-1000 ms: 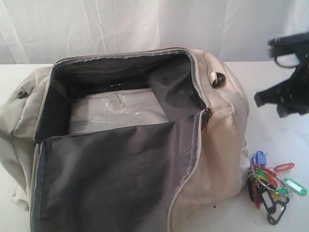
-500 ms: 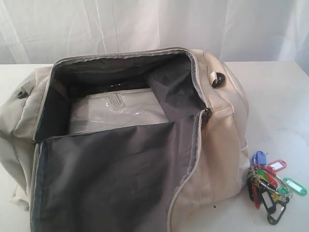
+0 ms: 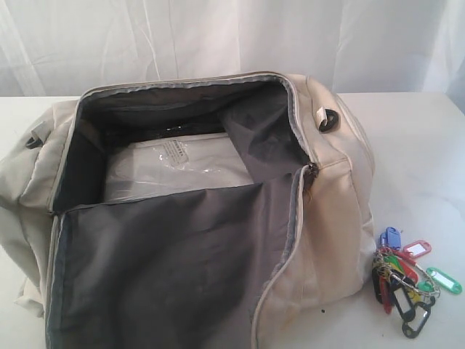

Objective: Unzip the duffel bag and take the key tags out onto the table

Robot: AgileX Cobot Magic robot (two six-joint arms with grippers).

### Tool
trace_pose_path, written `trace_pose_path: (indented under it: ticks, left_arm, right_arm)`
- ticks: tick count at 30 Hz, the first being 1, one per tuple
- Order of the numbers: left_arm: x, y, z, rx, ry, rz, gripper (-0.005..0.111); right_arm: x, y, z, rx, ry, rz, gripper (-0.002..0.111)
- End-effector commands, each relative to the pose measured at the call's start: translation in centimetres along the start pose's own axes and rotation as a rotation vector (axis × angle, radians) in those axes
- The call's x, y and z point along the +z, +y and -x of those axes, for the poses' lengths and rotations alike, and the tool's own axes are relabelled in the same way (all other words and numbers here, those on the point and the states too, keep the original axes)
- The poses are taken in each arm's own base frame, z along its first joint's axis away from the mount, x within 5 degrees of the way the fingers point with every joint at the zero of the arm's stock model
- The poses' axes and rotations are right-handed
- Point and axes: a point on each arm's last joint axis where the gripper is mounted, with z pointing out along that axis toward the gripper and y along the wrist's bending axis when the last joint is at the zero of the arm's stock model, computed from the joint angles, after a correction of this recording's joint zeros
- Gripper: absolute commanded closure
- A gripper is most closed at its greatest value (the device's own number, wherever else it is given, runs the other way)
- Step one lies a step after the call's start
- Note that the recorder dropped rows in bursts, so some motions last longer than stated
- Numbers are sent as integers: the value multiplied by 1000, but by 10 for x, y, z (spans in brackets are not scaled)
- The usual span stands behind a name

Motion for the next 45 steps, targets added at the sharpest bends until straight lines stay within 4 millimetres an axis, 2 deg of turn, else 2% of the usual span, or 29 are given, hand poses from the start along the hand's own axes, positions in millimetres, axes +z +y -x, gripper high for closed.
trace_pose_path:
  ticks: [1, 23, 27, 36, 41, 45]
  left_arm:
    - [0, 1, -2, 3, 1, 4, 107]
    - [0, 1, -2, 3, 1, 4, 107]
    - [0, 2, 0, 55, -10, 21, 107]
    - [0, -5, 1, -18, -22, -54, 107]
    - [-2, -14, -3, 118, 8, -165, 107]
    - [-6, -15, -5, 190, 2, -178, 107]
  right_arm:
    - [-1, -1, -1, 3, -4, -11, 108]
    - [-1, -1, -1, 3, -4, -11, 108]
    - [-1, -1, -1, 11, -3, -11, 108]
    - [-1, -1, -1, 14, -3, -11, 108]
    - [-1, -1, -1, 14, -3, -11, 108]
    - [-1, -1, -1, 14, -3, -11, 108]
